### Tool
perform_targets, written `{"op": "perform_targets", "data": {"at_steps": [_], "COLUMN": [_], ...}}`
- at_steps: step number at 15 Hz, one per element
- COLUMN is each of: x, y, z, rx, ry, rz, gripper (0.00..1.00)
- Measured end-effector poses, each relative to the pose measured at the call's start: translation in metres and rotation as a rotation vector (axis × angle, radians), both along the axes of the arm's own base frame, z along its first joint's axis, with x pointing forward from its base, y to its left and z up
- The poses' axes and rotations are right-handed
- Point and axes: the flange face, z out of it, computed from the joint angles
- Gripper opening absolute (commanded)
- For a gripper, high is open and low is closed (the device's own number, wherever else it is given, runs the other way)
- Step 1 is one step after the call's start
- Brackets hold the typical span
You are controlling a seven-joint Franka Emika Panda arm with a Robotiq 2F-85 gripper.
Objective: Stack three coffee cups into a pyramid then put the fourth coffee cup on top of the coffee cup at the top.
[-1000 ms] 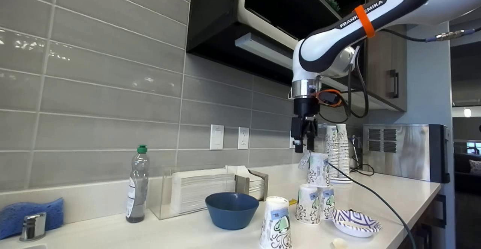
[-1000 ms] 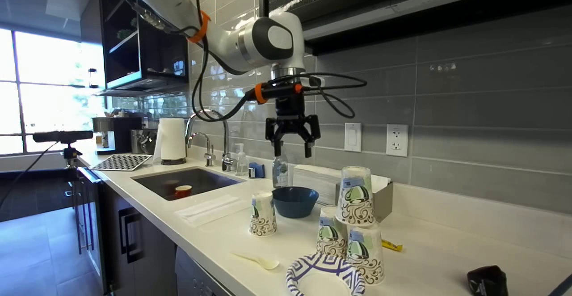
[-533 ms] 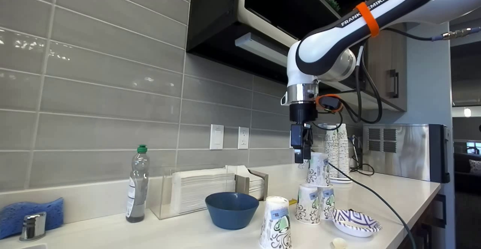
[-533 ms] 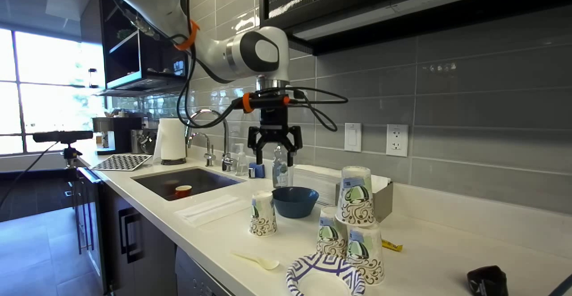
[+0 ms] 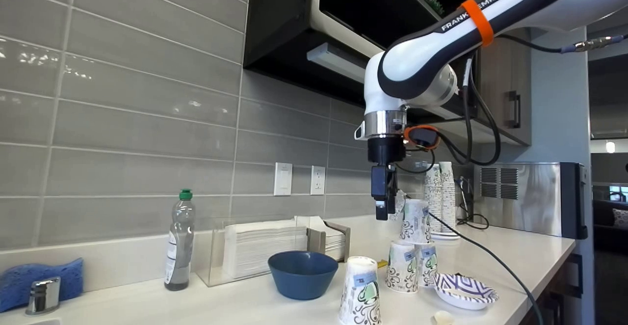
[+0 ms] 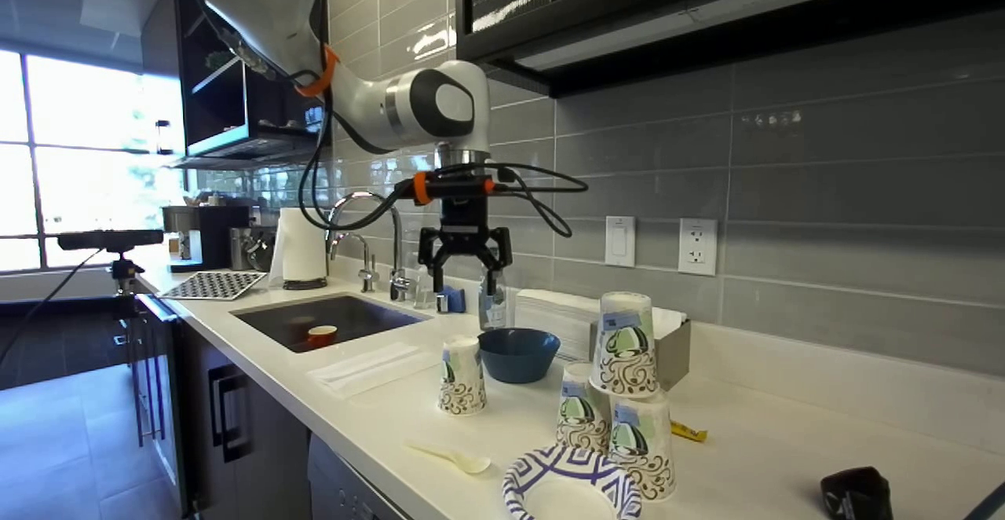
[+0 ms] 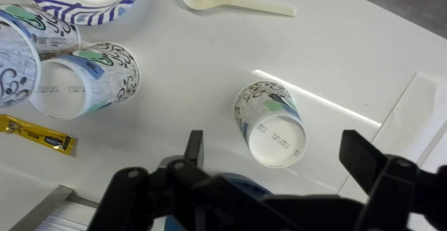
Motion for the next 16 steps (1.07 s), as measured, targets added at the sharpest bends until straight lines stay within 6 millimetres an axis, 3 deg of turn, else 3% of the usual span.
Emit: {"op": "perform_targets", "data": {"at_steps": [5,16], "x": [-0.001,0.012], "y": [0.029,0.025], "z": [-0.023,-0.077], "rx": [0.04,0.068], "ry": [-0.01,-0.021], "rz": [0.084,0.16], "gripper": [1.0,1.0]}}
